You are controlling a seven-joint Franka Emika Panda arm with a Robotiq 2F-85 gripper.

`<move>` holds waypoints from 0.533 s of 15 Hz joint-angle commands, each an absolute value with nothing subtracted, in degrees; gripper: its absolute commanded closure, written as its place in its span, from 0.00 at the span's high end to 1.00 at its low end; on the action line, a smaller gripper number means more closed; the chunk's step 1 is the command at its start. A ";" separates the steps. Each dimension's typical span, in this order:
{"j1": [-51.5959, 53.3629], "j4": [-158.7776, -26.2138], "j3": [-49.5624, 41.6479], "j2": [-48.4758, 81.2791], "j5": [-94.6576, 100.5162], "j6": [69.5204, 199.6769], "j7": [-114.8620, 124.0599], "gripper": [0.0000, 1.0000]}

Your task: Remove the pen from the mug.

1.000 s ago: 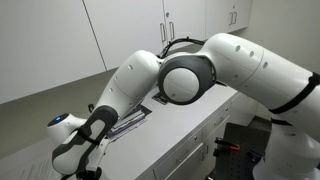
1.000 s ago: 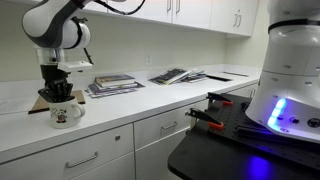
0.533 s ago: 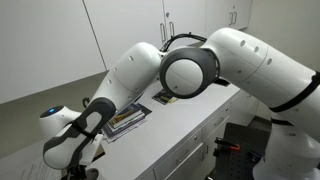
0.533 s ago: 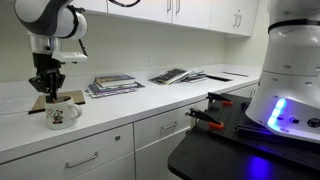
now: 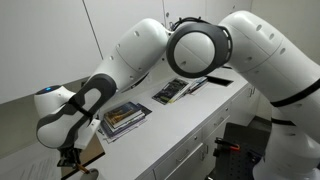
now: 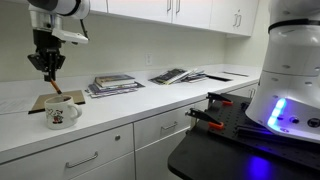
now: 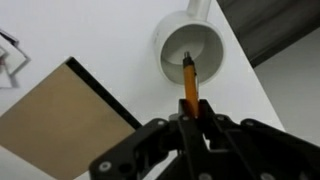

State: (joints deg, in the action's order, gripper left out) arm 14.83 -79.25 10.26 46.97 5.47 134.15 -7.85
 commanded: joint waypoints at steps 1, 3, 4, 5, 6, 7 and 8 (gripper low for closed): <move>12.73 -83.76 10.62 42.58 4.08 134.16 -8.76 0.04; 11.99 -84.13 9.64 41.29 4.99 132.01 -9.01 0.04; 12.03 -84.21 8.64 41.00 5.99 131.07 -8.65 0.04; 12.22 -83.90 7.37 41.00 7.53 128.61 -8.47 0.04; 12.38 -83.10 6.19 41.67 9.09 125.50 -8.48 0.04; 12.88 -82.42 4.65 42.64 11.30 122.71 -8.18 0.04; 12.82 -81.77 3.85 43.86 12.91 120.26 -8.50 0.04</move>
